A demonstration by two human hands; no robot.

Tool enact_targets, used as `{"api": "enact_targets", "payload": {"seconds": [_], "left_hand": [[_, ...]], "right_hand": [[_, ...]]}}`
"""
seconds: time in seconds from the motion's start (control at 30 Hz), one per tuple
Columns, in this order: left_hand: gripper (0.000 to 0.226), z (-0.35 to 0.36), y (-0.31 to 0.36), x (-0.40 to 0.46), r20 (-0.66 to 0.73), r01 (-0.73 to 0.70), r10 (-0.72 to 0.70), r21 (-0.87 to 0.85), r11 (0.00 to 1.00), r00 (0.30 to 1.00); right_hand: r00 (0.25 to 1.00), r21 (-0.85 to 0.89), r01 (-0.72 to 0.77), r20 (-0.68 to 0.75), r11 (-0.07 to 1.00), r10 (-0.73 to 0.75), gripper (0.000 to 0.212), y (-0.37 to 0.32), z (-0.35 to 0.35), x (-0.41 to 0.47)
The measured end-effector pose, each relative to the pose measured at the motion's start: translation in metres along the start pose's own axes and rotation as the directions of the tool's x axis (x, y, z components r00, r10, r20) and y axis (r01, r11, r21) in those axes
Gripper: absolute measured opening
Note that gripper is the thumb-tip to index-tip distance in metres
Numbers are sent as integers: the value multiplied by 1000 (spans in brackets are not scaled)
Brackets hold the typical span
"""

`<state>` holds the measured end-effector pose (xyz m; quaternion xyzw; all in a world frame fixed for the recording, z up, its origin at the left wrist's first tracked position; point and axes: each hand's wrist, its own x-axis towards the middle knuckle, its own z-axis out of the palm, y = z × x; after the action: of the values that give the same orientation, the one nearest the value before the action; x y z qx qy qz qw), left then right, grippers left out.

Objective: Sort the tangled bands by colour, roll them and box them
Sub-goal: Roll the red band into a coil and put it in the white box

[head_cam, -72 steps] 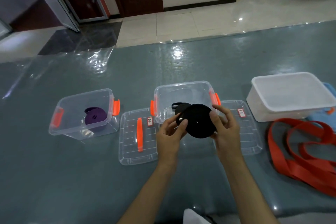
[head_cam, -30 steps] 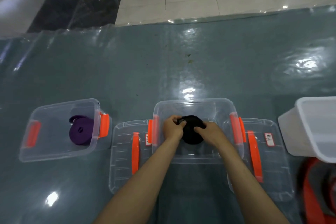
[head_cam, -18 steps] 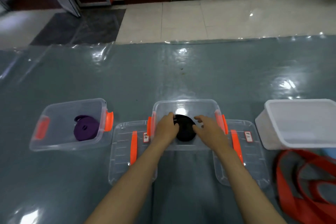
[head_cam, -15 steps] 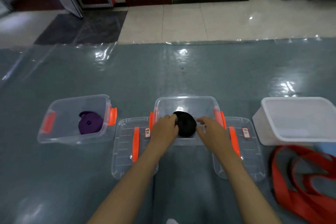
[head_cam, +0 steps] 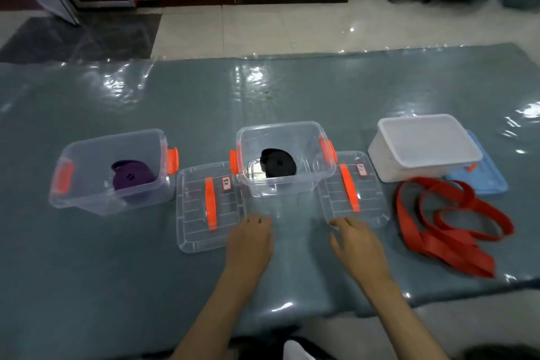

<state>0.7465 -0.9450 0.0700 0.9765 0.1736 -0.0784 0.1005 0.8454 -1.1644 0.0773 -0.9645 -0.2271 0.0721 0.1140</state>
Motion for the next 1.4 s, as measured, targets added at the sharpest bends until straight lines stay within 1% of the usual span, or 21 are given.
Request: {"api": "enact_targets", "payload": {"seconds": [0.1,0.23,0.4,0.47,0.53,0.63,0.73,0.83,0.97,1.03,1.1,1.17,1.2,1.27,1.33,1.4], "left_hand": [[30,11,19,-11,-3,-52,52,-37,998,999],[29,24,54,-26,35,-94,96,-63,994,995],[33,32,99,-28,59,-149,149,-2,989,987],[32,33,120,-26,99,-162,158,36,986,983],[29,37,143,-22,124,-148,140,54,988,982],[20,46,182,-13,81,-98,93,55,994,992],[29,61,227,-1,171,-74,53,117,990,984],[34,72,274,8,200,-36,8,133,990,980],[38,76,330,21,220,-7,-24,138,990,975],[39,76,353,29,222,-10,-20,132,991,975],[40,77,374,35,232,-19,-10,124,992,973],[40,78,389,40,244,-24,-6,118,993,970],[40,78,394,42,248,-19,-9,112,993,969],[42,82,400,45,259,-1,-22,85,996,966],[44,90,401,51,290,20,-31,41,999,957],[53,102,400,58,314,25,-25,3,1000,949]], "right_hand": [[999,-46,-36,23,998,37,30,9,-5,-28],[993,-83,-89,66,993,95,32,29,-11,-54],[988,-85,-136,63,987,142,30,69,-15,-68],[988,-71,-143,54,987,147,29,91,-17,-68],[988,-48,-146,46,988,148,28,115,-18,-67],[991,-15,-122,52,992,122,28,160,-19,-59],[993,-1,-94,78,996,93,25,211,-24,-49],[992,72,-114,55,991,110,22,262,-31,-42],[989,91,-112,108,990,102,36,322,-37,-31],[981,37,-135,146,990,129,54,346,-37,-26],[961,-18,-193,199,981,192,75,366,-34,-22],[931,1,-268,256,963,259,84,382,-29,-17],[920,37,-298,279,954,277,83,388,-26,-14],[915,117,-330,285,937,286,71,399,-22,-8],[918,215,-358,257,909,300,56,410,-24,0],[934,340,-348,208,873,291,48,419,-27,8]]}}
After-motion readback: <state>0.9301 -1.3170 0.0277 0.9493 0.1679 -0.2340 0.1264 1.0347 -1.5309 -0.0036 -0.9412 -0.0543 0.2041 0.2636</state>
